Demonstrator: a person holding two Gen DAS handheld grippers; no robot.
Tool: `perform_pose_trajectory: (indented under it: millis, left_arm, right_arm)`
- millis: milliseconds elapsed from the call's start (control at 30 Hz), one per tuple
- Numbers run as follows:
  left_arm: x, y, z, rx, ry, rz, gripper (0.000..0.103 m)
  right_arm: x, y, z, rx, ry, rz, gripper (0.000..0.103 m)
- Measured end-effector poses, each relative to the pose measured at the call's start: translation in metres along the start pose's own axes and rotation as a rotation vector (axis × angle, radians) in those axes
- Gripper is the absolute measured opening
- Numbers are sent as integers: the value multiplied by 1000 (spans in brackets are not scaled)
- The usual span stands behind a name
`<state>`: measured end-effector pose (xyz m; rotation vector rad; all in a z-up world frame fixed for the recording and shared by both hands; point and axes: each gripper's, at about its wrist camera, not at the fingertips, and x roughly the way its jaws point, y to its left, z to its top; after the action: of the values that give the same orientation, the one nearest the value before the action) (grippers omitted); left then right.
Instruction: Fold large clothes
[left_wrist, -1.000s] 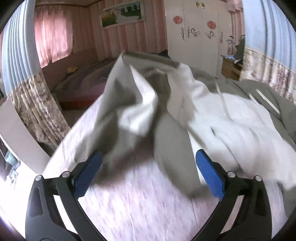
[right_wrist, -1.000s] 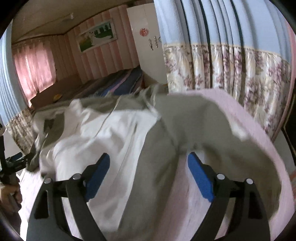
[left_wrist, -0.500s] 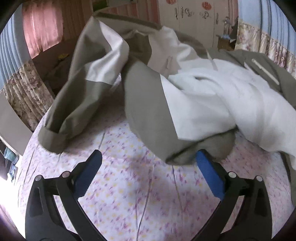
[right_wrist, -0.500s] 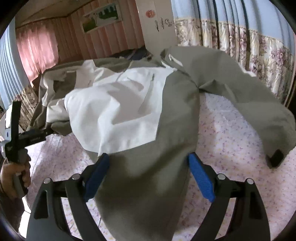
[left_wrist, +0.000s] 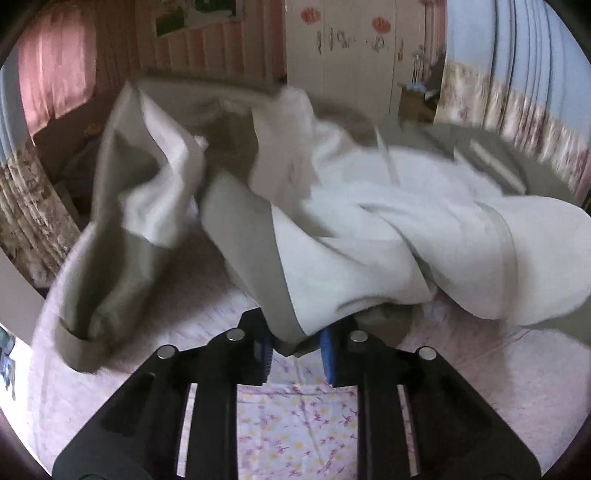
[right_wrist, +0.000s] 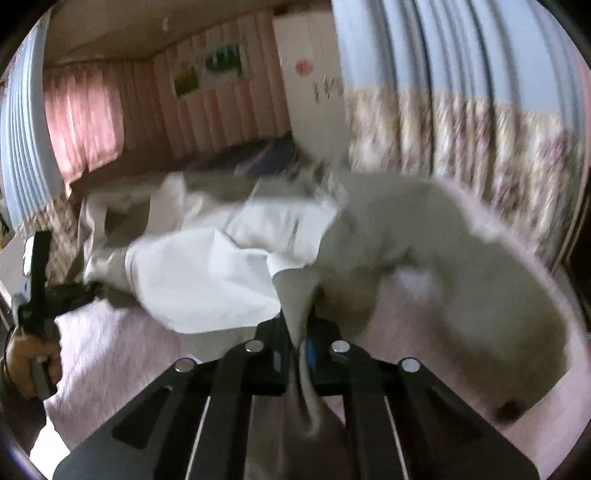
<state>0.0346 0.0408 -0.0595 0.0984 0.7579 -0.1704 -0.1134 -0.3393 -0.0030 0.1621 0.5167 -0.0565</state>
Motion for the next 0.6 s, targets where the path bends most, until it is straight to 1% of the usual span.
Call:
perform_pose_trajectory:
  millis: [100,167,200,233,267,300,333,400,433,467,500,533,600]
  left_arm:
    - [-48,14,19,-8,-99,19,16]
    - [-80,23,30,-13,-165,41,11]
    - [-99,28,35,-17,-200,54,10]
    - [-109,32,38,-19,-219,63,8]
    - [-124,38,46,-26,-253,93,0]
    - [-137,44,50,-35,-280,123,0]
    - [-146,50,55,-38,-286,136,0]
    - [-152,61,60,-53,-267,129,0]
    - [-149,65,60,-50,-246,141,0]
    - [-146,65,59,-43,-229,145,0]
    - [-141,67,56,-46,-208,143,0]
    - [-138,68,52,-46,-195,140,0]
    - [-125,63,41,-20,-146,138,11]
  right_arm:
    - [-21,-6,20,-14,-68,-27,6]
    - [-39,-11,30,-20,-122,-52,6]
    - [-45,-12,32,-20,-140,-59,5]
    - [-53,-15,37,-24,-165,-77,4]
    - [-57,-17,41,-26,-175,-86,4]
    - [-61,-23,45,-17,-176,-87,4]
    - [-63,-29,48,0,-170,-80,4]
    - [-58,-32,50,-19,-105,-71,4]
    - [-56,-31,47,-39,-67,-62,8]
    - [-54,-31,43,-48,-38,-61,10]
    - [-54,-30,36,-62,-4,-76,23]
    - [-58,-31,30,-69,2,-96,47]
    - [-75,-30,18,-91,1,-129,79]
